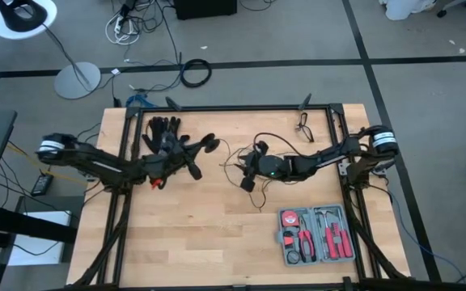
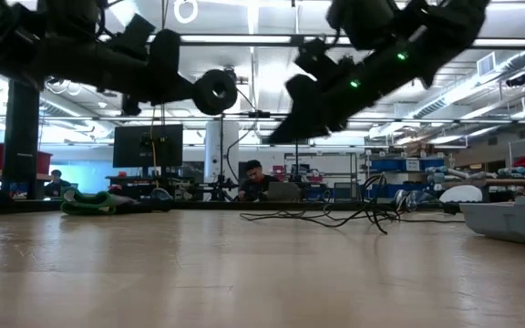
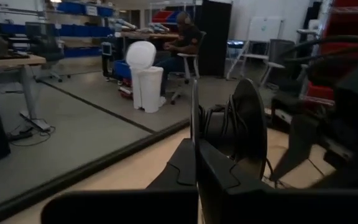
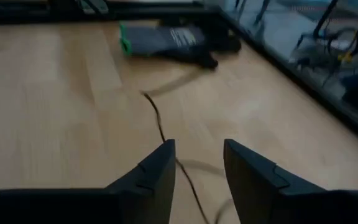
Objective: Coil cords
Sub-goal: Coil the black wire
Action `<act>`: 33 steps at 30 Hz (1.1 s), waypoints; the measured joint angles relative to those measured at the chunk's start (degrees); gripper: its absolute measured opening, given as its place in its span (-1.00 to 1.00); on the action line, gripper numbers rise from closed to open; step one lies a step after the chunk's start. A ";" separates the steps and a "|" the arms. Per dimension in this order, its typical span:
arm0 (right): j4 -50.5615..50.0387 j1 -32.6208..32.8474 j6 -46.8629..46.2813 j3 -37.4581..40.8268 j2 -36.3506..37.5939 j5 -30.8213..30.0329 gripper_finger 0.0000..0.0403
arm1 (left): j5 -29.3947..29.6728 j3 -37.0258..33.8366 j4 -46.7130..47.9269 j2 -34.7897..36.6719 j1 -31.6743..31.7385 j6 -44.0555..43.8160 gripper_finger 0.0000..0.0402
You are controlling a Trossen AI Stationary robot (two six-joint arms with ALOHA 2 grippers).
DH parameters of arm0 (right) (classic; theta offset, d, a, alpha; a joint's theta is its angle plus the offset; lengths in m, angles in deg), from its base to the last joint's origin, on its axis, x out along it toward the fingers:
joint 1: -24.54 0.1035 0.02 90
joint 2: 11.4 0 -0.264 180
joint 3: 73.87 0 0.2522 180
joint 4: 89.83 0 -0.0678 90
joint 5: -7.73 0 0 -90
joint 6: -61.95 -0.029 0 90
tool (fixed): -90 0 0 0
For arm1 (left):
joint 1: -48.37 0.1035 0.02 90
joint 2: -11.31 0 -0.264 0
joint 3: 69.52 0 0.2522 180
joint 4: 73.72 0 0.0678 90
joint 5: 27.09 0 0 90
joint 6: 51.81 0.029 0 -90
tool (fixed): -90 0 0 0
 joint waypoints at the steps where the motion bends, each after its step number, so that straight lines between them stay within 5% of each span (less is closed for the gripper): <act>1: 0.58 0.02 -1.10 1.72 0.86 0.02 -0.35 | -0.93 0.10 -2.49 -2.18 0.00 0.02 -1.00; 10: 25.96 0.05 -7.84 16.38 2.75 4.61 -0.36 | -5.40 7.40 -10.42 -15.28 0.00 8.87 -1.00; 33: 32.65 1.25 -17.22 15.55 1.19 6.32 -0.37 | -3.88 9.90 -10.69 -16.14 0.87 10.69 -1.00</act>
